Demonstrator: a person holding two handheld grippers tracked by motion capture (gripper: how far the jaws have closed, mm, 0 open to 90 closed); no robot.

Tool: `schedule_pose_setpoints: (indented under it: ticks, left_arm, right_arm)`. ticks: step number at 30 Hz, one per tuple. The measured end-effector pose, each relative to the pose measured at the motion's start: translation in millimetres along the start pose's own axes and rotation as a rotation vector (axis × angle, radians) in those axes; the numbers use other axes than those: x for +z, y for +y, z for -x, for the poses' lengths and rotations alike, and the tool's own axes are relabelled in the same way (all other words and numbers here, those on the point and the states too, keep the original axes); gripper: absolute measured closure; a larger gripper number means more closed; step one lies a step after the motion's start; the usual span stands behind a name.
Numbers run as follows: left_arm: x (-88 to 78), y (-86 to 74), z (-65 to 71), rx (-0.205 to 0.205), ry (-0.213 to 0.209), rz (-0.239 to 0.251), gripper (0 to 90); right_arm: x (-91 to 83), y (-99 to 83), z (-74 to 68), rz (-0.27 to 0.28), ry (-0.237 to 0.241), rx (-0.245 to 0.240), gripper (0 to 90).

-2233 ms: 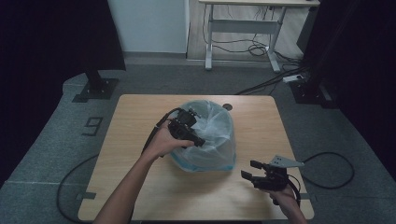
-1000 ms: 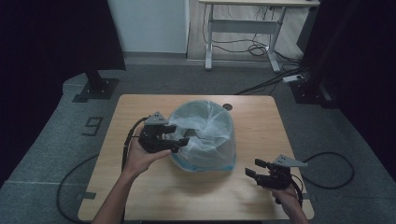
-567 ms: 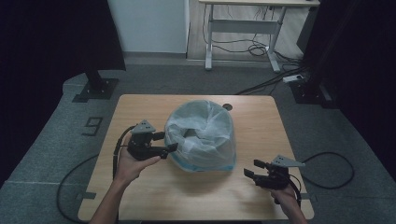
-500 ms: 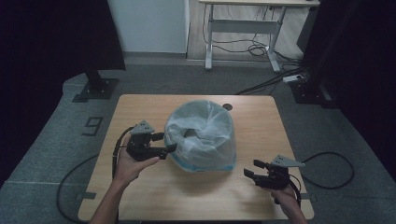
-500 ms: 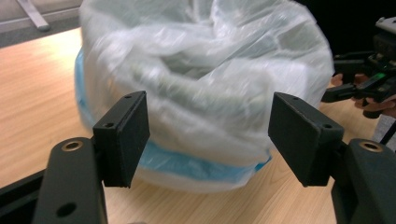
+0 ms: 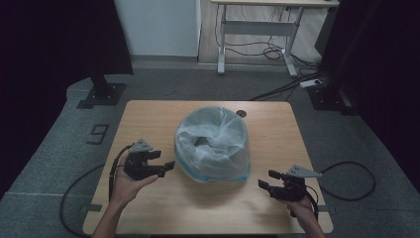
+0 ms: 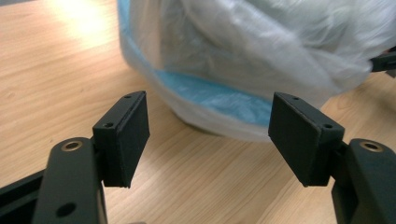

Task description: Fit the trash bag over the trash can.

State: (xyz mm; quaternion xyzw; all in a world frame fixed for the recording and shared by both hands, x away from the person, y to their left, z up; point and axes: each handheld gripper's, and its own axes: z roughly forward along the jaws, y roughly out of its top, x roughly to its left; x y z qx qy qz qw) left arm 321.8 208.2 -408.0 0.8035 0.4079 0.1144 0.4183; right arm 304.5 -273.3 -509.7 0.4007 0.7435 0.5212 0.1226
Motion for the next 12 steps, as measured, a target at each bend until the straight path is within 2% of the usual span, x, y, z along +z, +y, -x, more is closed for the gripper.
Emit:
schedule_pose_setpoints:
  ticks: [12]
  left_arm:
    - [5.0,-9.0,-7.1,-0.024,0.003,-0.017,28.5]
  right_arm:
    - [1.3,0.6,-2.2,-0.003,-0.007,-0.003,30.2]
